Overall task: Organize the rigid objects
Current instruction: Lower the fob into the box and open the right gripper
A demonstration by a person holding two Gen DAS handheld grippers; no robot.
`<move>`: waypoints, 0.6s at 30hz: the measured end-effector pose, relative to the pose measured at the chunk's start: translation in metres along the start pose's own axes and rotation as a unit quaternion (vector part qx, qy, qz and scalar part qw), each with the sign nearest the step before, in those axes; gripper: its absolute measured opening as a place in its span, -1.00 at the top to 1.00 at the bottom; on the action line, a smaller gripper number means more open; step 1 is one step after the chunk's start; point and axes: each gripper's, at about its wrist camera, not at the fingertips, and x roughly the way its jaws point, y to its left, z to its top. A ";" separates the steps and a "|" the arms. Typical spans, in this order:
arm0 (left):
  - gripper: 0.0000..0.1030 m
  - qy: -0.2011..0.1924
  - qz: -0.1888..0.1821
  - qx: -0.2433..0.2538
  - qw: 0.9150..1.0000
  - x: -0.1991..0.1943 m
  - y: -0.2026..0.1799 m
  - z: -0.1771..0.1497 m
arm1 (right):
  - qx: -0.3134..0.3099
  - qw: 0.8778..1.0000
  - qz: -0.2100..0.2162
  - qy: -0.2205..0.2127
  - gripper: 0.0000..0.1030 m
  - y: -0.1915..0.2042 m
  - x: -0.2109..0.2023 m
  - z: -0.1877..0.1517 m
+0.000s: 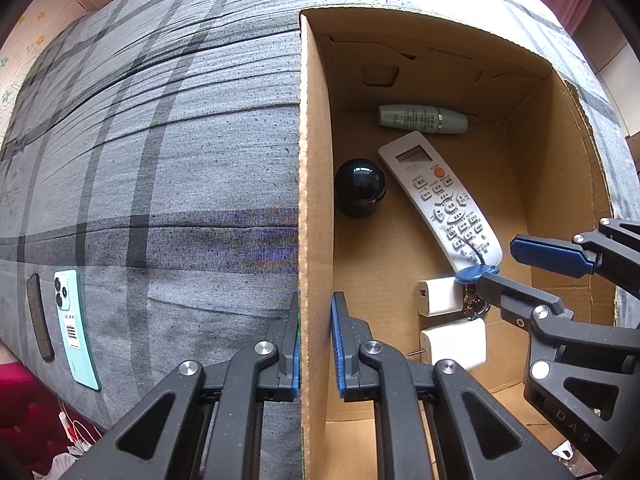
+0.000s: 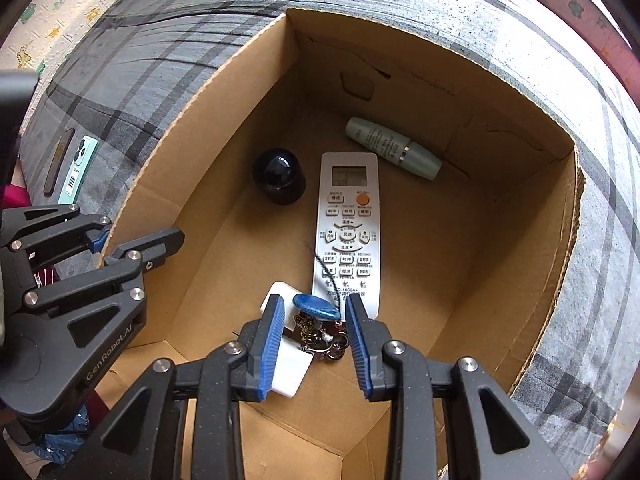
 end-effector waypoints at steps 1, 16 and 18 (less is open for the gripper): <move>0.75 0.000 0.000 0.000 1.000 0.000 0.001 0.000 | 0.000 1.000 0.000 -0.001 0.23 0.000 -0.001 0.000; 0.75 0.000 0.002 -0.003 1.000 0.000 0.000 0.000 | 0.001 1.000 -0.012 -0.022 0.17 0.002 -0.019 -0.002; 0.75 0.001 0.002 -0.003 1.000 0.000 0.000 0.000 | 0.002 1.000 -0.013 -0.025 0.17 0.003 -0.020 -0.002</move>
